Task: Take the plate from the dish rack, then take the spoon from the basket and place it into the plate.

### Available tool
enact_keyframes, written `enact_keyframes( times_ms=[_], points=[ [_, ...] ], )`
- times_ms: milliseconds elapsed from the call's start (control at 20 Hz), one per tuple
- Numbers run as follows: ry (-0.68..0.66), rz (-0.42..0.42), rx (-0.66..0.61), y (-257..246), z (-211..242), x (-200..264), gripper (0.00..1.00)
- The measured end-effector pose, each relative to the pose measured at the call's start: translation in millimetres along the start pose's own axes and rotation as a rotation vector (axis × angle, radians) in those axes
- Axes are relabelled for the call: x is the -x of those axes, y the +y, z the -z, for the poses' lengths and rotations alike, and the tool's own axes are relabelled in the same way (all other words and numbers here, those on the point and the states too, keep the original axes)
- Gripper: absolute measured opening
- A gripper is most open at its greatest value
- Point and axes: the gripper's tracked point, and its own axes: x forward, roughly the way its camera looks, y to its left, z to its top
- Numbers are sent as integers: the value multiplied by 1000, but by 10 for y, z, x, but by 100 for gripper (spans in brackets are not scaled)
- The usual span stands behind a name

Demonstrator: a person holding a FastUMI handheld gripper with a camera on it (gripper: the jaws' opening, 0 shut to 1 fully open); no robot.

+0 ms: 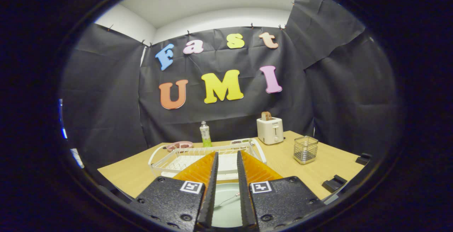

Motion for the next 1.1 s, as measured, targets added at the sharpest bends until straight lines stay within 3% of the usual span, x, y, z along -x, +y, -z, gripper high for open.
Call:
enact_keyframes(
  times_ms=[200, 350, 550, 700, 900, 1100],
  points=[
    [44, -19, -9, -69, -141, 117, 60],
    [52, -19, 28, -205, -294, 193, 67],
    [19, 64, 73, -637, -531, 268, 84],
    [28, 78, 56, -842, -610, 338, 98],
    [26, 91, 46, -1102, -783, 454, 99],
    [44, 38, 30, -1183, -846, 610, 100]
  ],
)
